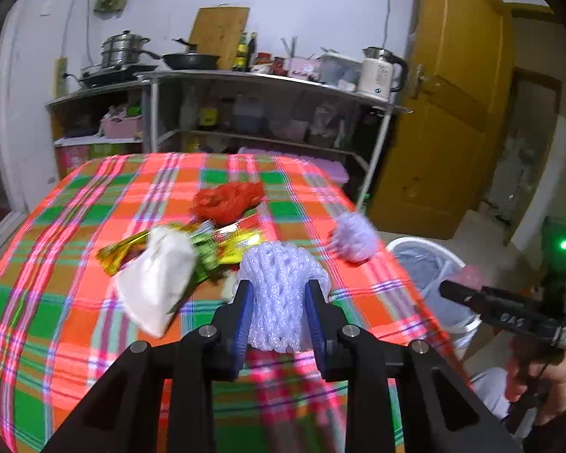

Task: Collect trash
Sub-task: 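Carry the cup and foam net in both grippers over the white bin, then open both grippers to drop the cup and foam net into the bin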

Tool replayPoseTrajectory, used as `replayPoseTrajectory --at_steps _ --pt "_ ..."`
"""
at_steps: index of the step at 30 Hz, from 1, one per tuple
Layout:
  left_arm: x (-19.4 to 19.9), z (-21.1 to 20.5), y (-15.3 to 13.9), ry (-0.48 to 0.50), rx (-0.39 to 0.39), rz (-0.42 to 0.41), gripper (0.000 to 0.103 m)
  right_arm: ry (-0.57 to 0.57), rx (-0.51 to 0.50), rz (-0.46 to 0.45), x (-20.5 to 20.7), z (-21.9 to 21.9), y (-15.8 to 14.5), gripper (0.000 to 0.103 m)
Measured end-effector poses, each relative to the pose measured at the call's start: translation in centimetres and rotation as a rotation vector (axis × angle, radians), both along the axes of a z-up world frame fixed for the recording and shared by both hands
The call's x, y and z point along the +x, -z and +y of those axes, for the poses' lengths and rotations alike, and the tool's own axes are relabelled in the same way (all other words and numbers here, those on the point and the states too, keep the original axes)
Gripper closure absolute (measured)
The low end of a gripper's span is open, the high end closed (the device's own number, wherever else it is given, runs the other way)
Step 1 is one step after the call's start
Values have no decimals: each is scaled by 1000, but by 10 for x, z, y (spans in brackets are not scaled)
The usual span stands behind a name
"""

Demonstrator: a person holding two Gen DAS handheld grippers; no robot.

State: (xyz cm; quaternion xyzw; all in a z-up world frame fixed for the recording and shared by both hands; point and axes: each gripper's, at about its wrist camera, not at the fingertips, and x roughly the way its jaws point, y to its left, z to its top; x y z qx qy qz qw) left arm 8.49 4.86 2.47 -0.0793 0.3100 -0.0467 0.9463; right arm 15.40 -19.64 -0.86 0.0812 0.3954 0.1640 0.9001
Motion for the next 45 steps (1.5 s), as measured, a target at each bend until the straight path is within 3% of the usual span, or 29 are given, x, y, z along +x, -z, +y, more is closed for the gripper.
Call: replayPoseTrajectory --at_steps 9,17,24,31,35,45 --pt "40 -75 -7 184 -28 -1 75 124 -12 27 13 -56 15 49" --pt "82 -147 23 328 -42 72 75 181 -29 85 24 -93 39 49" --pt "111 -186 53 395 -40 144 73 204 -41 130 35 -112 59 49" --pt "138 -204 73 424 -41 214 68 225 -63 154 43 -120 74 49" --pt "145 -205 78 425 -62 234 63 237 -49 151 43 -126 77 43" --pt "135 -198 68 414 -80 199 58 237 -40 117 36 -128 67 42"
